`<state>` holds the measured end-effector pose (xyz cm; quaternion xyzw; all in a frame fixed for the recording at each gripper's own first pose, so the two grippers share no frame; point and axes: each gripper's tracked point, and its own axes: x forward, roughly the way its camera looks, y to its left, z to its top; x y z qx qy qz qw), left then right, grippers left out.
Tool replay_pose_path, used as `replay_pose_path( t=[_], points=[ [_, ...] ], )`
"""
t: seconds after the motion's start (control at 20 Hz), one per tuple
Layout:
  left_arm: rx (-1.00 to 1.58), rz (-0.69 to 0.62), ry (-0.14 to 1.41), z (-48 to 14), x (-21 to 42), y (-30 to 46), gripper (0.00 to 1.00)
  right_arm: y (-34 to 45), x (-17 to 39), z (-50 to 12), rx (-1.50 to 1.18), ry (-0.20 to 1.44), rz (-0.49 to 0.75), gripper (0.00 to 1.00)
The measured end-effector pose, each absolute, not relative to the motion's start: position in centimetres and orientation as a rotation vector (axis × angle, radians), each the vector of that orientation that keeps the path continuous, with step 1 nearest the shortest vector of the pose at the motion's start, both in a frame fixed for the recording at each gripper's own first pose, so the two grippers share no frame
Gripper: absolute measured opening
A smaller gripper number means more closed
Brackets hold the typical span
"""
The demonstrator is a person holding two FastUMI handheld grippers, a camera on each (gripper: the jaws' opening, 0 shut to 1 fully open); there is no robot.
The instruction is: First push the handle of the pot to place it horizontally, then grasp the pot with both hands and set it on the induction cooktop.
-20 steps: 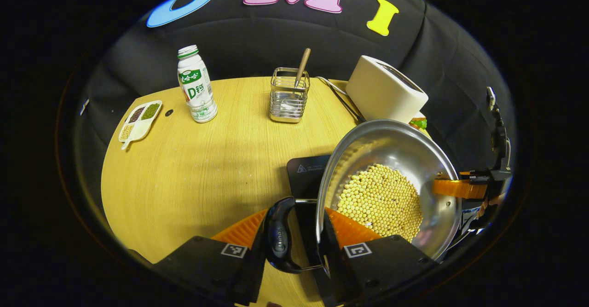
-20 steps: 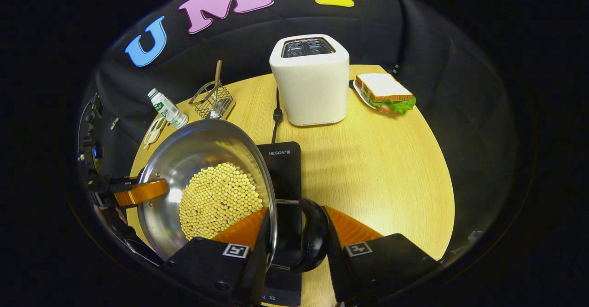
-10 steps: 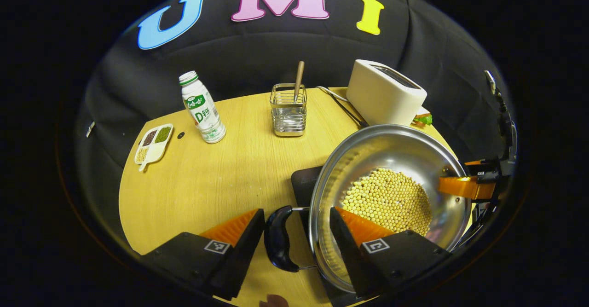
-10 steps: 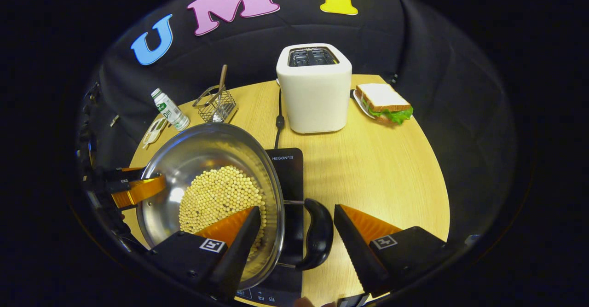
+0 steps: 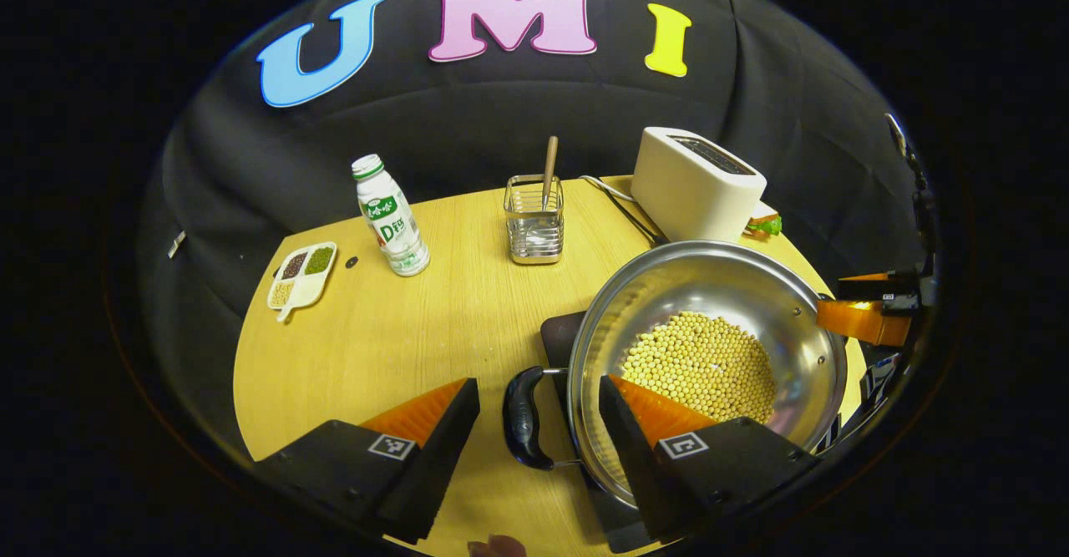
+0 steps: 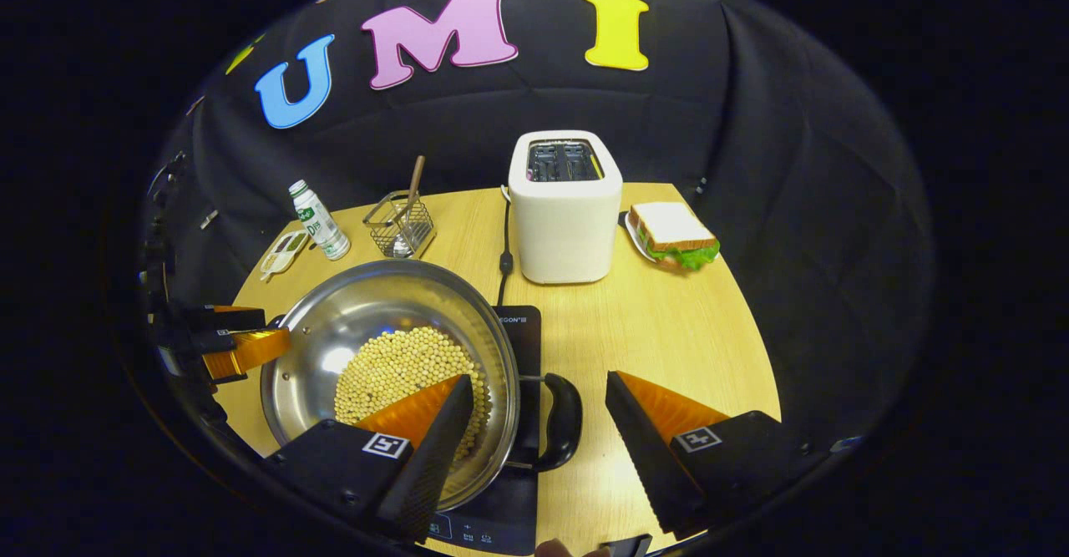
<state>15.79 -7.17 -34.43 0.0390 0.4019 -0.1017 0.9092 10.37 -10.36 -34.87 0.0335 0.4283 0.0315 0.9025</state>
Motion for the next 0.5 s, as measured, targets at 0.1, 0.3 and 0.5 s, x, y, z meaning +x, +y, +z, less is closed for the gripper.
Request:
replay_pose_path(
  t=[0.1,0.3,0.5],
  points=[
    [0.119,-0.2,0.773,-32.8,15.8,-6.9,0.9,-10.3,10.1,-33.6,0.059,0.854,0.063,0.99],
    [0.184,-0.177,0.666,-29.1,15.4,-6.2,0.97,-10.2,9.2,-31.4,0.041,0.793,0.059,0.99],
    [0.12,-0.194,0.552,-24.5,14.2,-6.8,0.97,-10.1,8.7,-28.1,0.027,0.703,0.051,0.99]
  ],
)
